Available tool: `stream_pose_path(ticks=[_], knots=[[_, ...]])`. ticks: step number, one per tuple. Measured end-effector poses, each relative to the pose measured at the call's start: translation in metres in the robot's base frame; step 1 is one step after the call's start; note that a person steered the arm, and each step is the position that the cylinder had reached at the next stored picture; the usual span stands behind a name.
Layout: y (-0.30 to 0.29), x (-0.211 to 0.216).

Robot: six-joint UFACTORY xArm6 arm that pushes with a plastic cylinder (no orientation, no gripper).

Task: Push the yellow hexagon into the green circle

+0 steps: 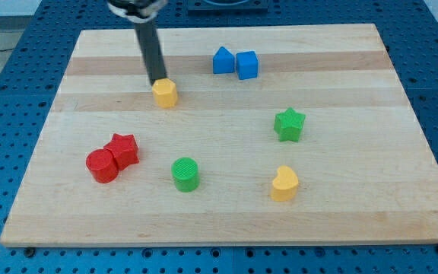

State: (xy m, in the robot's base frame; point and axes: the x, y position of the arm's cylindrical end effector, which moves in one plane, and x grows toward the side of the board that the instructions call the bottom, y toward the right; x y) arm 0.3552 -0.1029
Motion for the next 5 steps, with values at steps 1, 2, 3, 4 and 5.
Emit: stream_pose_path(ticks=[1, 2, 3, 4, 5], knots=[[0.029, 0.059], [0.047, 0.111], [0.038, 0.09], [0.012, 0.074], [0.009, 0.102]])
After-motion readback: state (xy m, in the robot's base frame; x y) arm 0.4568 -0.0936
